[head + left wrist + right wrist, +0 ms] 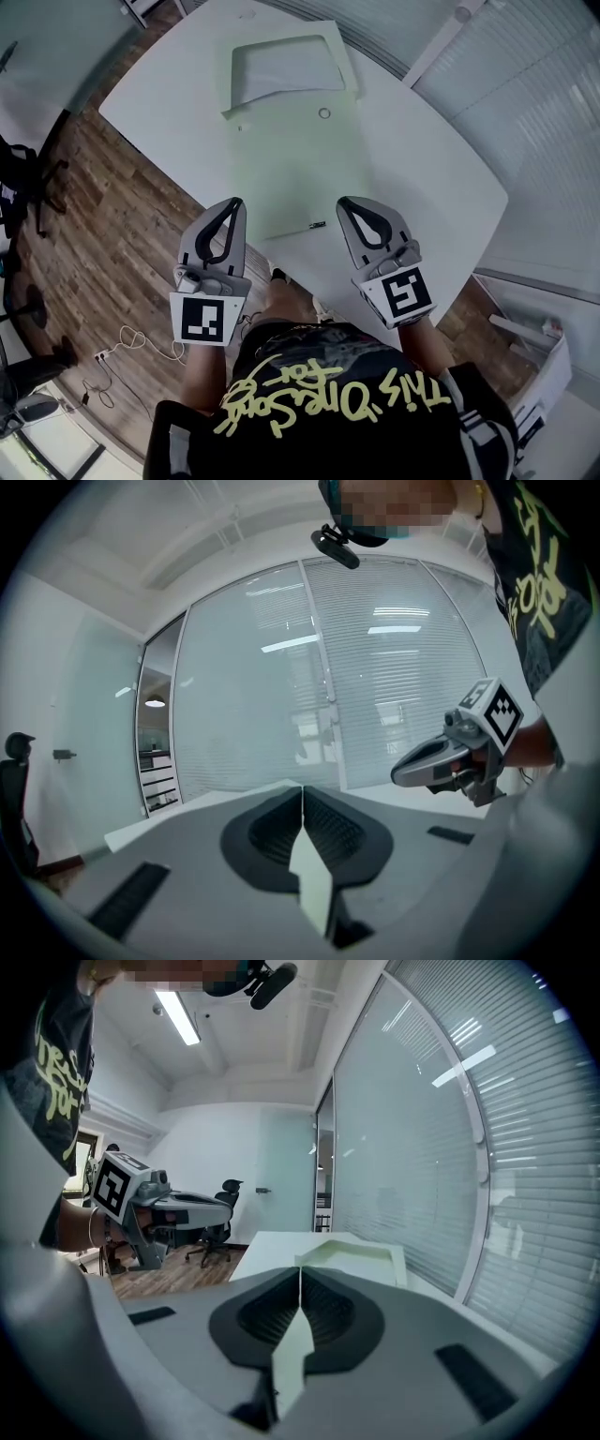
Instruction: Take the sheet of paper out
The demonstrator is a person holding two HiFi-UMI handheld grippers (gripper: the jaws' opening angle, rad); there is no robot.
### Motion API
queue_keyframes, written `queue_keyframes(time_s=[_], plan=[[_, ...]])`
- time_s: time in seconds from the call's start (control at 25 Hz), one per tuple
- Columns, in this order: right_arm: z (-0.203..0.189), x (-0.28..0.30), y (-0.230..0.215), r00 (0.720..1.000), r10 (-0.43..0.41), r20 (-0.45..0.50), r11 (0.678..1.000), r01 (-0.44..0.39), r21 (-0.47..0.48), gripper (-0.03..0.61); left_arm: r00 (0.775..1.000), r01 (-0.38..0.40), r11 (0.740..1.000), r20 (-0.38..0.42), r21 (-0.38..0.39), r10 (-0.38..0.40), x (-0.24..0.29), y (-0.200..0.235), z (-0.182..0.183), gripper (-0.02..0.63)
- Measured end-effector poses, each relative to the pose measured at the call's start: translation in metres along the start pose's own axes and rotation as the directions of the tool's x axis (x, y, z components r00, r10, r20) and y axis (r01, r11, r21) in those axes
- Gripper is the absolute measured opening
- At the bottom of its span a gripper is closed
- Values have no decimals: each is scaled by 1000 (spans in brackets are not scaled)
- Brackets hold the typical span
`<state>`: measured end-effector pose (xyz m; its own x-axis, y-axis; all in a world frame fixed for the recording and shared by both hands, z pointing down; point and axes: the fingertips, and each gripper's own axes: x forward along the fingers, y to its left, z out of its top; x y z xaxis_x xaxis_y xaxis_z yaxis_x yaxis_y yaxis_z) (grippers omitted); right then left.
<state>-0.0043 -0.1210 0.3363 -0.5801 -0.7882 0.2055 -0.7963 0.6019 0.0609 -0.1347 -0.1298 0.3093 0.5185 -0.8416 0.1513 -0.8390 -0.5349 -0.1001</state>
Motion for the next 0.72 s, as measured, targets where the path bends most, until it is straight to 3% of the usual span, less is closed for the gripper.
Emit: queue_keyframes(time_s=[0.16, 0.32, 0.72], plan=[[-6, 14, -6, 999, -2, -44, 1000, 3, 13, 9, 1000, 2, 1000, -8, -9, -2, 14, 11, -6, 9], [0, 30, -16, 1000, -18, -5, 1000, 18, 13, 9, 1000, 15, 1000, -23, -27, -16, 30, 19, -15, 11], [2, 62, -37, 998, -55, -24, 998, 55, 12, 9, 998, 42, 998, -33, -41, -44, 61, 39, -23, 11]])
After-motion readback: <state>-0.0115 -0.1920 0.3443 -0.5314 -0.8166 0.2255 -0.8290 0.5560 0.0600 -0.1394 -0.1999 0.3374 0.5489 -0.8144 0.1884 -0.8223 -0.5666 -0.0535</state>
